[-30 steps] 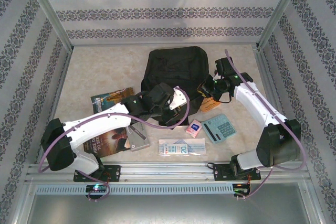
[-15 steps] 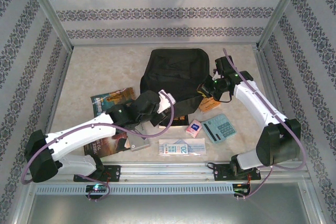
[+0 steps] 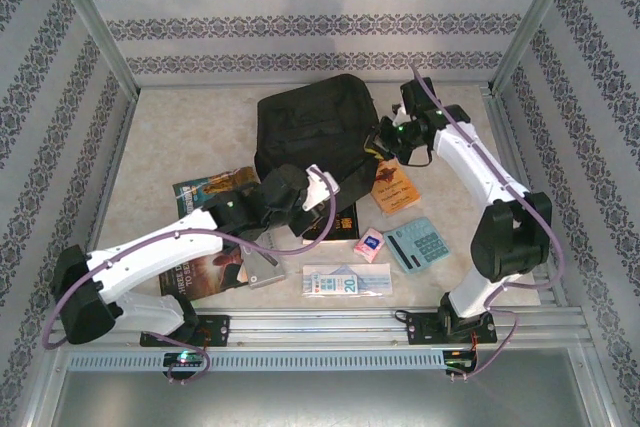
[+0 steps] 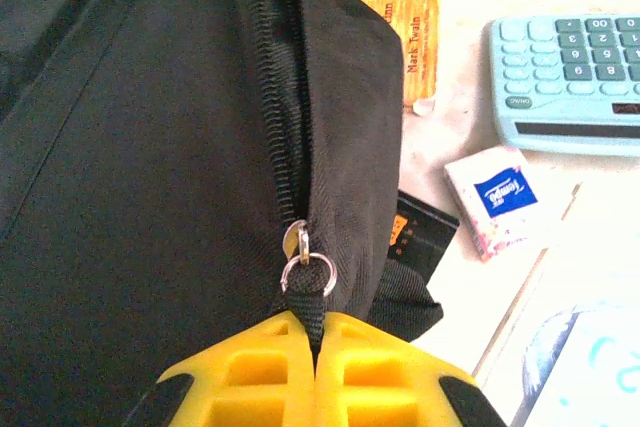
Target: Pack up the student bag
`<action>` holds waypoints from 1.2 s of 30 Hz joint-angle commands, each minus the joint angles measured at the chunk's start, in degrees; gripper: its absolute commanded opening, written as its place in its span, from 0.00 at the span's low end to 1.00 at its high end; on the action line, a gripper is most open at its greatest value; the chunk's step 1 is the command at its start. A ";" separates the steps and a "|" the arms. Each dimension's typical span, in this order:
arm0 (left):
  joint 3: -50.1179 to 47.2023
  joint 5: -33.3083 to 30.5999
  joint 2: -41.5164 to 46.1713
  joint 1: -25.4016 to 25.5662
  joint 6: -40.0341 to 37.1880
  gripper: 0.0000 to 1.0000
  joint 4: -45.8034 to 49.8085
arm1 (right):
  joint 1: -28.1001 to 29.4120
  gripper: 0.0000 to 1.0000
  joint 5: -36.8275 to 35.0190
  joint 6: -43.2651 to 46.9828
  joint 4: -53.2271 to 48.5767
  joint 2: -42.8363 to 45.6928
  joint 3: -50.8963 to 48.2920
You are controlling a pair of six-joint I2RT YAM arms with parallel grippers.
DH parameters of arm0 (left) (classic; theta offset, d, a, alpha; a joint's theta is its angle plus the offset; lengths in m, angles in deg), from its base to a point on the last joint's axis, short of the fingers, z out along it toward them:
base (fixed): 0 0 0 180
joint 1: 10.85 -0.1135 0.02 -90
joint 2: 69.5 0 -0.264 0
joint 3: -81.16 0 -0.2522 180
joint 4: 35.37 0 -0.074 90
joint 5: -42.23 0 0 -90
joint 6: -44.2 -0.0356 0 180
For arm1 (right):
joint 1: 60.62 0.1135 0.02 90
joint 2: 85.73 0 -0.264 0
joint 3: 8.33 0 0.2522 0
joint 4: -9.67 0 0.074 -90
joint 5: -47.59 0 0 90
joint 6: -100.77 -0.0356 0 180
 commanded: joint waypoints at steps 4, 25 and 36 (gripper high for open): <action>9.22 0.52 -9.09 2.01 -1.18 0.00 2.99 | -3.04 0.55 -17.10 0.35 -3.20 -0.98 6.53; 15.44 3.86 -17.78 1.92 -5.48 0.00 -9.98 | -4.23 0.59 -2.78 -22.93 8.82 22.22 -21.09; 14.07 4.04 -17.50 1.92 -6.38 0.00 -13.07 | 2.04 0.58 -4.19 -23.33 10.04 28.90 -25.99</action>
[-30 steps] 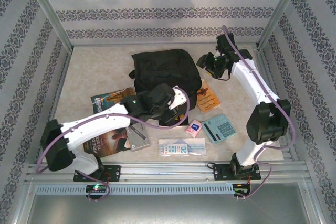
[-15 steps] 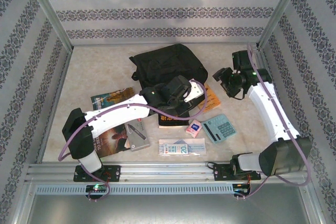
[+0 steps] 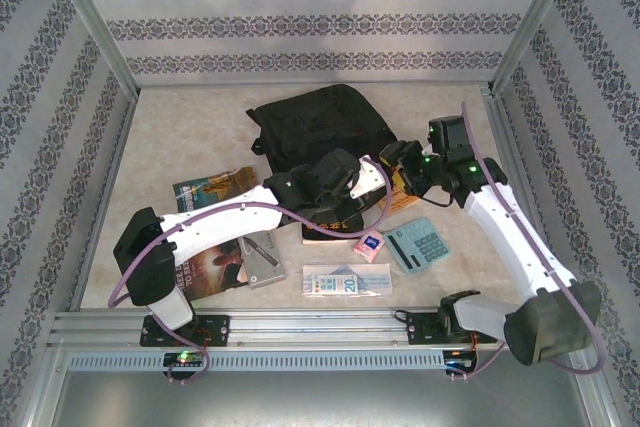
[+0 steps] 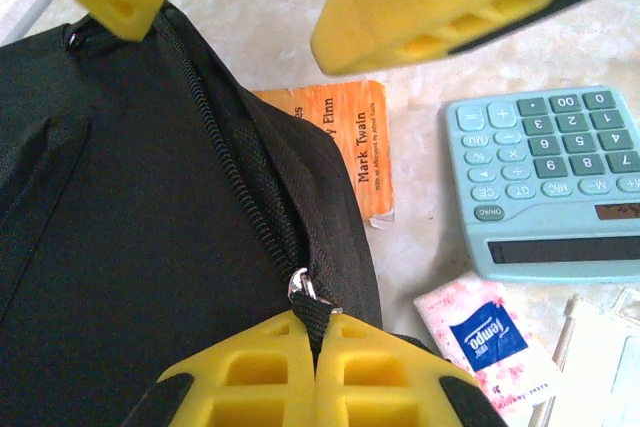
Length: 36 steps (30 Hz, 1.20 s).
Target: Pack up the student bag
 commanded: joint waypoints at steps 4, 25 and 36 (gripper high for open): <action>-1.02 0.58 2.98 0.47 -1.66 0.00 -6.65 | 2.41 0.57 1.23 -1.88 1.60 0.40 -3.65; -9.06 -3.12 8.62 -0.97 -1.74 0.00 -10.56 | 3.57 0.00 -2.37 6.34 -4.35 -3.84 -2.32; -17.10 -5.07 16.25 -3.12 -1.10 0.00 -10.76 | 2.02 0.00 -3.09 10.32 -7.68 -3.74 -2.17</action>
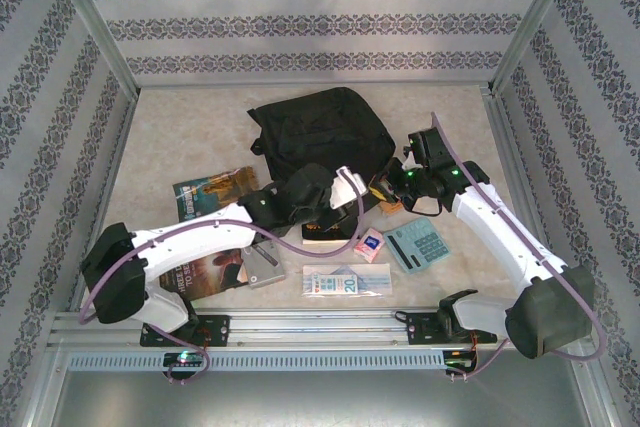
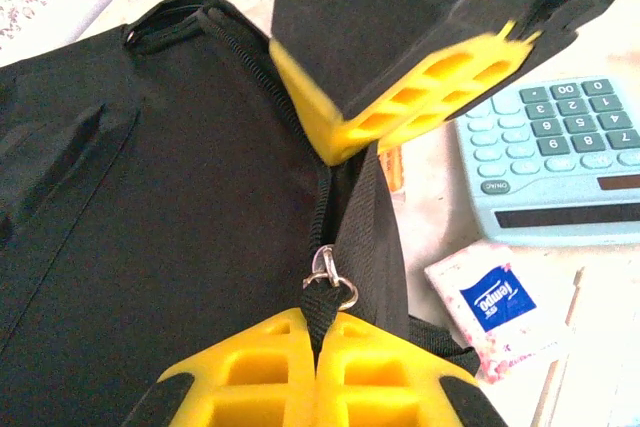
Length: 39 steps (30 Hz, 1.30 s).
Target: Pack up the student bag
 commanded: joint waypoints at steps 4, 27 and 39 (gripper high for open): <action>-3.23 -5.08 6.94 -3.49 0.62 0.00 -0.11 | -2.44 0.00 -8.01 4.02 -6.39 -0.65 1.11; -9.45 -6.37 14.63 -10.02 0.28 0.00 4.73 | -5.82 0.00 -13.20 11.71 -11.80 -2.84 6.01; 1.70 7.52 8.31 -10.27 3.72 0.00 7.29 | -7.69 0.37 -15.17 10.47 -13.76 -7.00 16.22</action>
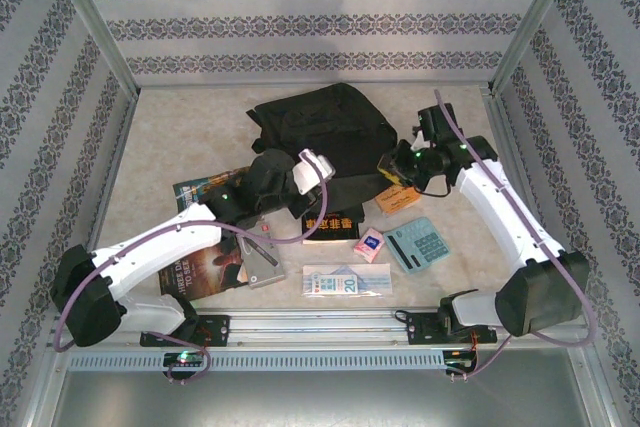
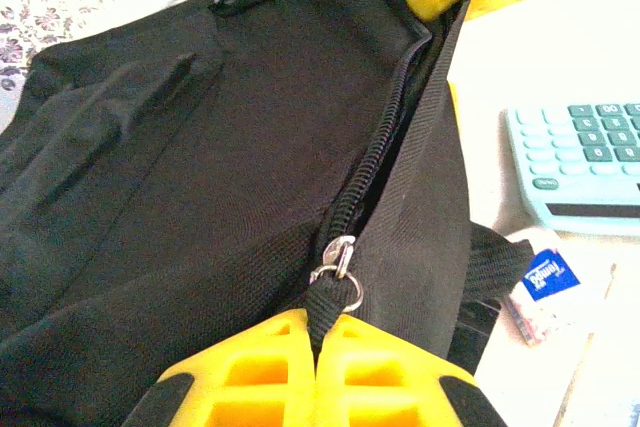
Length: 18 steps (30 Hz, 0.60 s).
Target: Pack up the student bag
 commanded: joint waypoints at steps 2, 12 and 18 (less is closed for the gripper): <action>6.32 3.44 -2.73 -0.09 3.03 0.00 3.30 | -2.16 0.43 -9.73 -0.92 -5.02 -0.19 4.90; 18.90 11.10 -13.96 5.44 5.32 0.00 6.20 | -1.62 0.52 -3.83 -10.91 -3.96 8.72 -0.62; 20.13 13.63 -16.06 7.15 6.69 0.00 6.35 | -1.24 0.55 -0.58 -15.60 -1.99 11.11 -5.63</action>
